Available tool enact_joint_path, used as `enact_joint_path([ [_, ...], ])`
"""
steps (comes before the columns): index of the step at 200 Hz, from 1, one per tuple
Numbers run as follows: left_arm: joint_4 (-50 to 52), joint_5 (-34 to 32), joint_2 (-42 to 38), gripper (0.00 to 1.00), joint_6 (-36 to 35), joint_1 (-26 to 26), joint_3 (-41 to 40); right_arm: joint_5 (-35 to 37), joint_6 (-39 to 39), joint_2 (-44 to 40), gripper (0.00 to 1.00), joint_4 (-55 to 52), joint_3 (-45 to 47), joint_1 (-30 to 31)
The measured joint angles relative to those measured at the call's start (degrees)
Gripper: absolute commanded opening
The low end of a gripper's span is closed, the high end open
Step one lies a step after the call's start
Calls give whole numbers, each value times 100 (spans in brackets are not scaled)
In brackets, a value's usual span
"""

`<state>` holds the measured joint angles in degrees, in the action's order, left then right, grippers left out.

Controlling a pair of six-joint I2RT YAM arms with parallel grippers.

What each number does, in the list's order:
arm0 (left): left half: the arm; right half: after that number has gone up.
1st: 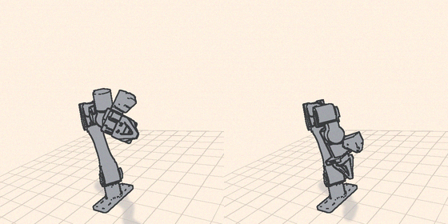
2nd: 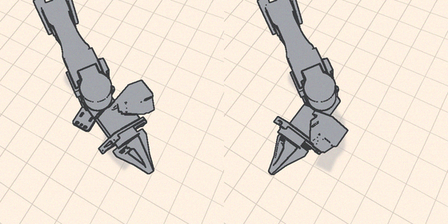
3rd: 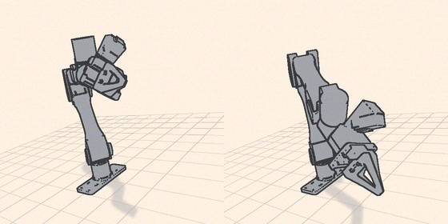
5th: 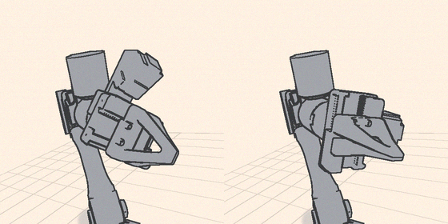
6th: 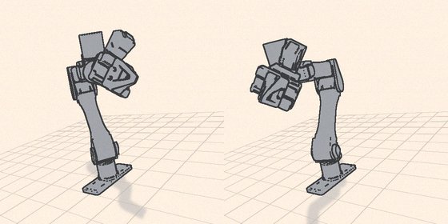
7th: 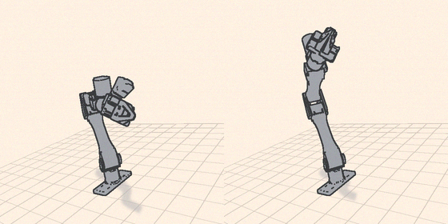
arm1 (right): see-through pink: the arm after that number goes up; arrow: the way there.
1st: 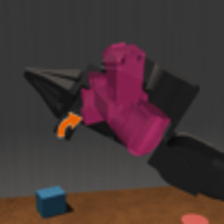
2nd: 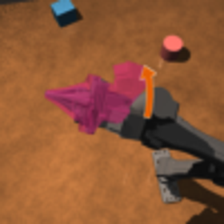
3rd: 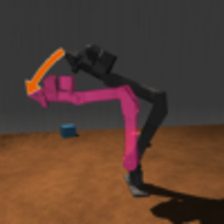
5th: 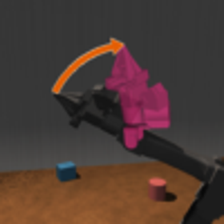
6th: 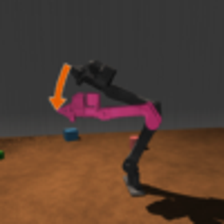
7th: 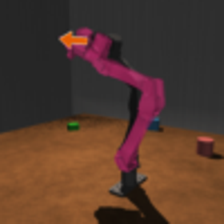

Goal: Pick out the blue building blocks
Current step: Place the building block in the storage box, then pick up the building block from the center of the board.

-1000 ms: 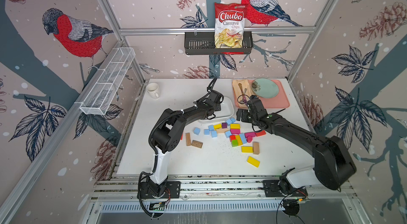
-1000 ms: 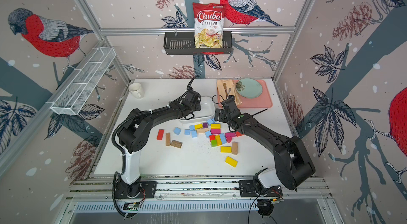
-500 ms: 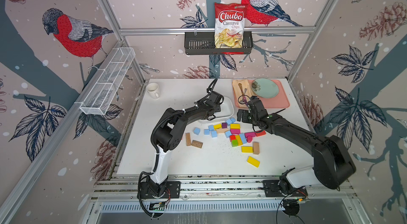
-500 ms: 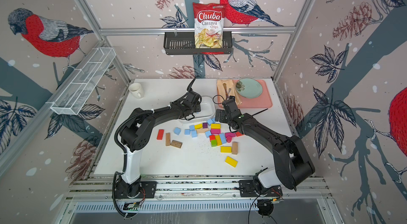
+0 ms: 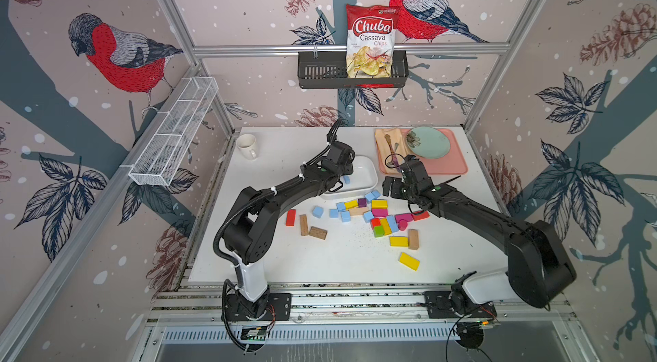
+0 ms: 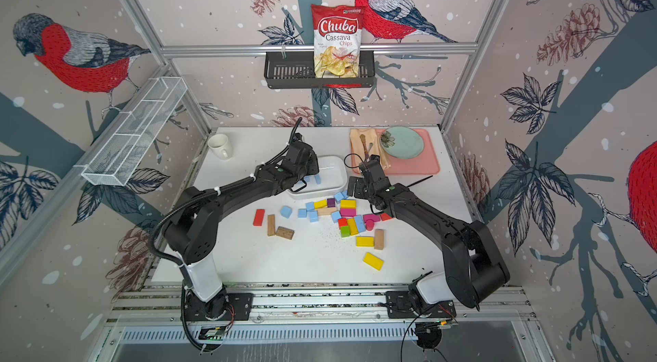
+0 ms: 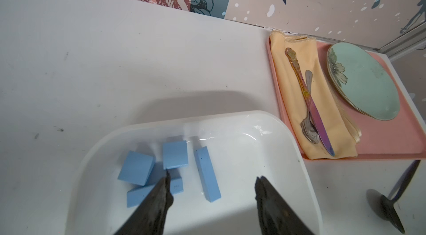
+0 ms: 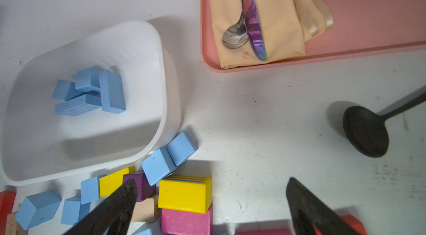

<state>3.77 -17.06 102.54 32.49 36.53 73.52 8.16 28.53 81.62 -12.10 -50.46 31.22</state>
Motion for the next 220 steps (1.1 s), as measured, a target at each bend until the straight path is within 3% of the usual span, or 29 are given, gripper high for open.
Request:
enact_joint_path([
  [16, -66, -66, -424, 70, -118, 0, -367, -81, -24, -2, 99, -2, -22, 17],
  [48, -203, -251, -1217, 96, -175, -4, -1062, -98, -140, 7, 99, -33, -125, 144],
  [140, -363, -636, -2975, 97, -92, -411, -2745, 2, -461, 1095, 99, -166, -1189, 1862],
  [220, -348, -785, -4041, 97, -22, -813, -3442, -446, -1121, 2129, 96, -157, -1965, 2669],
])
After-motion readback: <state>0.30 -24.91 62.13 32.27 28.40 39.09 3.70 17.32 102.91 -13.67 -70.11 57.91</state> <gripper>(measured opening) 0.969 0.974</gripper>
